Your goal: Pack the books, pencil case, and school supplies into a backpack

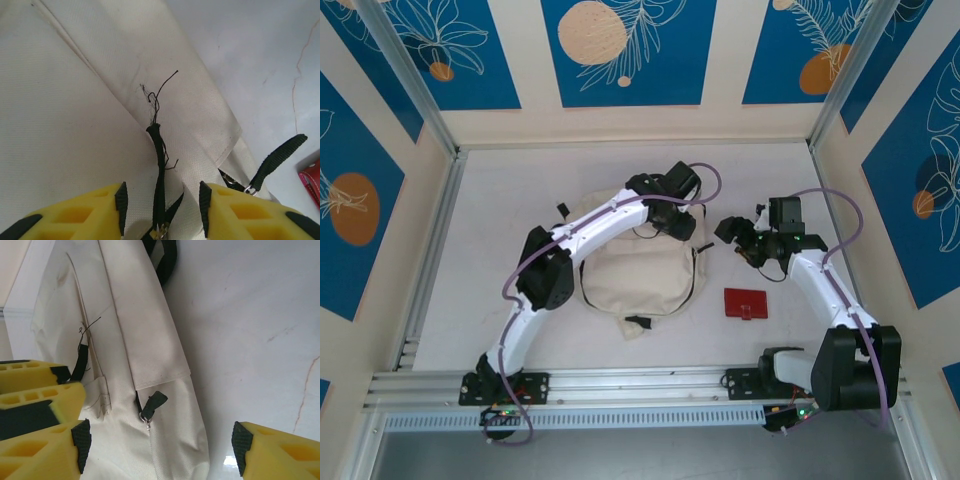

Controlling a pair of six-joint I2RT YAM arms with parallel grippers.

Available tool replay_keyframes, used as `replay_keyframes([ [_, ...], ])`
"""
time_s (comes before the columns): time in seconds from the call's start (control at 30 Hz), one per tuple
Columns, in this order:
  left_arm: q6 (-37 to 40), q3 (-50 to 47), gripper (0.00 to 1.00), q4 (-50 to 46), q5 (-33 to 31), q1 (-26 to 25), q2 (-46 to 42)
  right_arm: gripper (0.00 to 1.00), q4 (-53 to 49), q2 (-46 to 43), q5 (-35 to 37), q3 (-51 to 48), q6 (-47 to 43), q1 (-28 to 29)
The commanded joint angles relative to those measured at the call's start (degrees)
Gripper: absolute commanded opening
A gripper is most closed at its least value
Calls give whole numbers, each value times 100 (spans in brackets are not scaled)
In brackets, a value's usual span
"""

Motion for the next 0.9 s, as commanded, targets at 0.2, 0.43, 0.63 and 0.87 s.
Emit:
replay_keyframes([
  [0.2,-170,327,23,-139,-195,-14,197,76,95,147,-390,-44,-46,22],
  [0.43,-306,324,11,-78,-504,13,28,75,28,199,-398,25,-93,148],
  [0.63,-358,263,4,-44,-758,15,-179,74,-12,420,-466,211,-177,441],
  [0.87,-532,-371,0,307,-958,13,-673,70,-85,772,-349,583,-265,783],
])
